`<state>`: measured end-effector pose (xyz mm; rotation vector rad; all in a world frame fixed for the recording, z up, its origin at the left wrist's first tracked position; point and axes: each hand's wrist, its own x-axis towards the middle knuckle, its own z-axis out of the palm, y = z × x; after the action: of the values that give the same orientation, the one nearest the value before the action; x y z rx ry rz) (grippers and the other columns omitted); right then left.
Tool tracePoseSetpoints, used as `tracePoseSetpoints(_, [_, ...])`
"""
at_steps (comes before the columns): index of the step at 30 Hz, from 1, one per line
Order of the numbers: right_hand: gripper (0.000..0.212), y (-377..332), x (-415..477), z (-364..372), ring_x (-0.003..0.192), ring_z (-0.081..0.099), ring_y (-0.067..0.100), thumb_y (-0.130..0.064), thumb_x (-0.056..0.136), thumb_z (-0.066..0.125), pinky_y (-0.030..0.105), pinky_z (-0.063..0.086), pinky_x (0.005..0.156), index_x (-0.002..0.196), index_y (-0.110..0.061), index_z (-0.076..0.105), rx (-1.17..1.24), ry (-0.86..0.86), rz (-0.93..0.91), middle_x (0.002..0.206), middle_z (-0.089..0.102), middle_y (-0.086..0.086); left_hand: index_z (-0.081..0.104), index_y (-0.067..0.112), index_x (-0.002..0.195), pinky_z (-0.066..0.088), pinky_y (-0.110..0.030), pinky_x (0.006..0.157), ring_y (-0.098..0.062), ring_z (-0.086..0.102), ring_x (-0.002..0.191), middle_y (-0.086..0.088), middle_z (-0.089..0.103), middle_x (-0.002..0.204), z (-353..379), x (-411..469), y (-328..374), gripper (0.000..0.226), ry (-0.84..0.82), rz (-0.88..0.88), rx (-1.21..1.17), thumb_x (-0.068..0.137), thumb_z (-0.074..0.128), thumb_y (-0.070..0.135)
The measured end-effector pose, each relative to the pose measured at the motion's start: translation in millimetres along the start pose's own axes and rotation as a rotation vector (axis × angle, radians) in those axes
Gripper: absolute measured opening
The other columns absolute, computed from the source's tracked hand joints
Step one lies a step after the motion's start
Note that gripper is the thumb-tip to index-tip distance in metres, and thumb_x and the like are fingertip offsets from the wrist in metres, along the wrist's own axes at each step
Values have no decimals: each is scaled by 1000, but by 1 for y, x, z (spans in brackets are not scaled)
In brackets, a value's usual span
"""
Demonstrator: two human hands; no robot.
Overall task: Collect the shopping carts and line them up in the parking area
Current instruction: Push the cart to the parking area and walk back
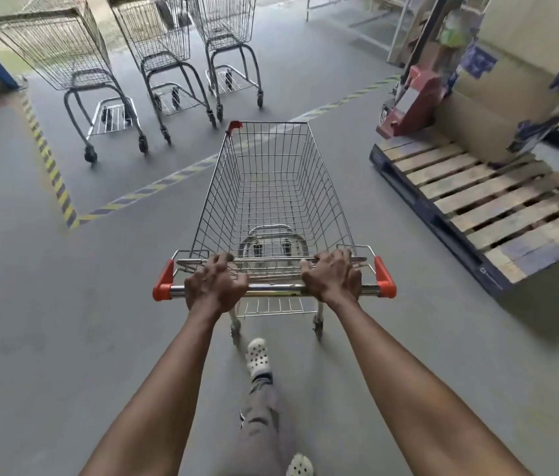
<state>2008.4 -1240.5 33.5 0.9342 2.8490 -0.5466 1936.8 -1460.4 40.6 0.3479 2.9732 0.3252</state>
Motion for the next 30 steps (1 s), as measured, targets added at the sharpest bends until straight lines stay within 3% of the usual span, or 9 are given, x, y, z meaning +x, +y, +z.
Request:
tracePoseSetpoints(4, [53, -31, 90, -8, 129, 41, 26, -53, 92, 46, 41, 40, 94, 126, -18, 67, 32, 19, 6, 129, 59, 12, 53, 36, 133, 34, -35, 74, -27, 64, 108, 5, 59, 134, -7, 103, 7, 53, 3, 20, 7, 86, 51, 59])
tracePoseSetpoints(13, [56, -89, 275, -29, 144, 28, 29, -54, 91, 51, 47, 30, 110, 137, -24, 60, 110, 2, 92, 145, 50, 13, 51, 35, 132, 35, -35, 72, -27, 64, 104, 5, 58, 131, -31, 317, 41, 47, -53, 82, 1, 88, 50, 48])
tracePoseSetpoints(20, [59, -99, 402, -51, 146, 28, 30, -56, 87, 50, 50, 33, 109, 137, -26, 61, 122, 19, 165, 147, 50, 13, 48, 36, 134, 36, -35, 70, -27, 64, 98, 4, 57, 130, -35, 445, 86, 49, -105, 130, 2, 87, 50, 49])
tracePoseSetpoints(24, [51, -89, 471, -60, 142, 30, 27, -54, 86, 48, 49, 37, 103, 126, -27, 63, 75, 4, 168, 141, 52, 8, 52, 37, 135, 37, -35, 73, -28, 65, 103, 6, 58, 133, -29, 500, 117, 51, -66, 120, -14, 86, 52, 50])
tracePoseSetpoints(30, [49, -87, 548, -85, 140, 31, 25, -52, 90, 49, 47, 40, 99, 128, -24, 61, 37, -5, 151, 141, 50, 7, 55, 35, 137, 37, -34, 73, -27, 65, 105, 6, 57, 137, -25, 568, 152, 53, -11, 131, -22, 87, 53, 52])
